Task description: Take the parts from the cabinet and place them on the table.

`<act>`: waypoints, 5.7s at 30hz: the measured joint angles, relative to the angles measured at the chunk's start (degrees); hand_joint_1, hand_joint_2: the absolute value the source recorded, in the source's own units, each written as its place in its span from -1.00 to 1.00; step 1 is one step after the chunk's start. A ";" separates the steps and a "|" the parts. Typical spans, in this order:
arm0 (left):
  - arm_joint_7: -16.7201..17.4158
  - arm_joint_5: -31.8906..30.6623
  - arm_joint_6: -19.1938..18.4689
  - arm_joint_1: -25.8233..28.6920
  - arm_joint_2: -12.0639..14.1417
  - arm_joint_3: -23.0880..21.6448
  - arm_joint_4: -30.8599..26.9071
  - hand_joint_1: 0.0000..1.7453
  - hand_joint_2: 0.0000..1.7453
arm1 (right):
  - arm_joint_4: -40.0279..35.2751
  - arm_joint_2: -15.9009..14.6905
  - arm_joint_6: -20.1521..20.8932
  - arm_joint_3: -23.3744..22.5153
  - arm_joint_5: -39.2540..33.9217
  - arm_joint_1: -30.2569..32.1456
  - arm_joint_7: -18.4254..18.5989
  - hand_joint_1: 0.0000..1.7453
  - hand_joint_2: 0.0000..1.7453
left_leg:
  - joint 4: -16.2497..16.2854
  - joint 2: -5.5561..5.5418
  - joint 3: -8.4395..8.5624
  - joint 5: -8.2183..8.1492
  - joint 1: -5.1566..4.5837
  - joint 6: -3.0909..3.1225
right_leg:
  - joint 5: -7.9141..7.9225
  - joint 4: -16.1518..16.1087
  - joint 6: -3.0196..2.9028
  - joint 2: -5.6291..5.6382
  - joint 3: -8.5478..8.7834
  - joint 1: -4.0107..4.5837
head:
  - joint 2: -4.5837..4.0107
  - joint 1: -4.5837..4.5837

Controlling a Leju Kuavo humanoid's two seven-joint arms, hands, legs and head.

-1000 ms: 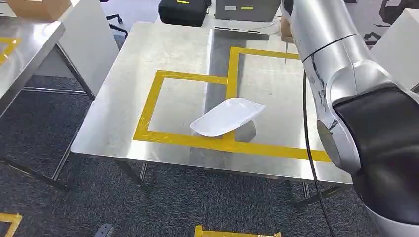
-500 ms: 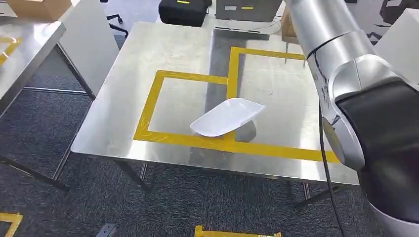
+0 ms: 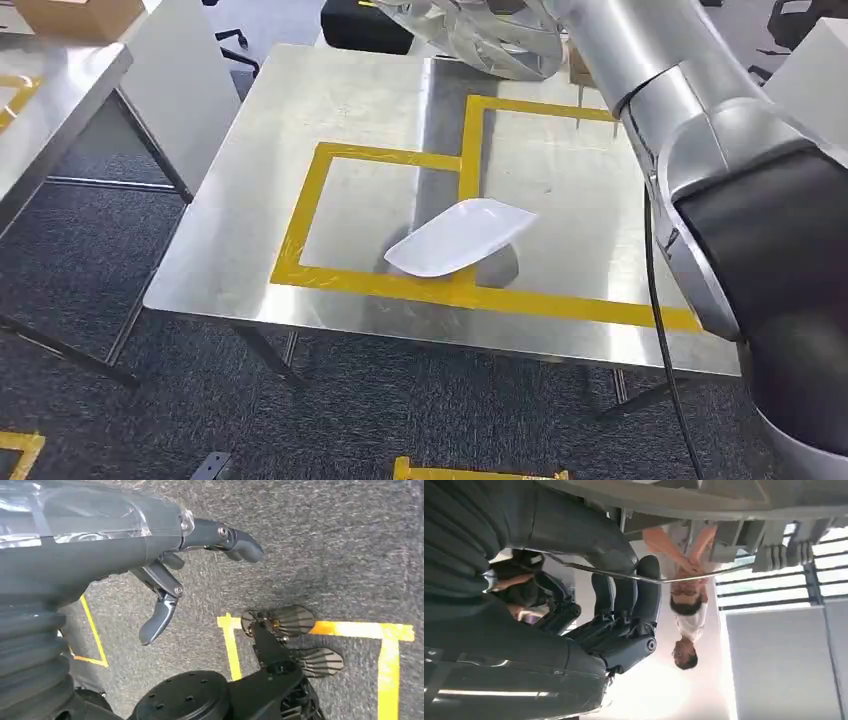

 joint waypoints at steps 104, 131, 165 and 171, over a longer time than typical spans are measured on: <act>2.88 -26.93 -8.42 5.25 -6.82 27.32 3.56 -1.00 1.00 | 4.90 -15.43 14.64 4.30 10.82 -1.79 12.70 1.00 1.00 | 0.04 -1.13 -0.03 0.03 -0.31 0.13 | -0.04 0.00 -0.03 -0.60 0.05 -0.23 | 0.00 -0.11; 3.28 -29.48 -8.26 5.21 -8.28 29.29 4.59 -1.00 1.00 | 4.87 -19.21 14.77 4.48 11.67 3.61 14.88 1.00 1.00 | 0.04 -0.53 0.06 0.06 -0.42 0.20 | -0.17 0.08 0.18 -0.42 0.04 -0.38 | 0.00 -0.17; -1.31 -35.36 -9.92 3.12 -10.84 31.76 10.93 -1.00 1.00 | 4.20 -24.46 15.45 4.11 14.34 14.93 14.36 1.00 1.00 | 0.03 -0.25 0.14 0.14 -0.49 0.35 | -0.06 0.05 0.42 -0.29 0.12 -0.48 | 0.00 -0.26; -1.49 -35.43 -10.08 2.91 -11.15 31.76 11.74 -1.00 1.00 | 4.17 -24.59 15.49 4.09 14.34 14.93 14.36 1.00 1.00 | 0.03 -0.12 0.17 0.14 -0.49 0.35 | -0.05 0.05 0.42 -0.16 0.12 -0.49 | 0.00 -0.26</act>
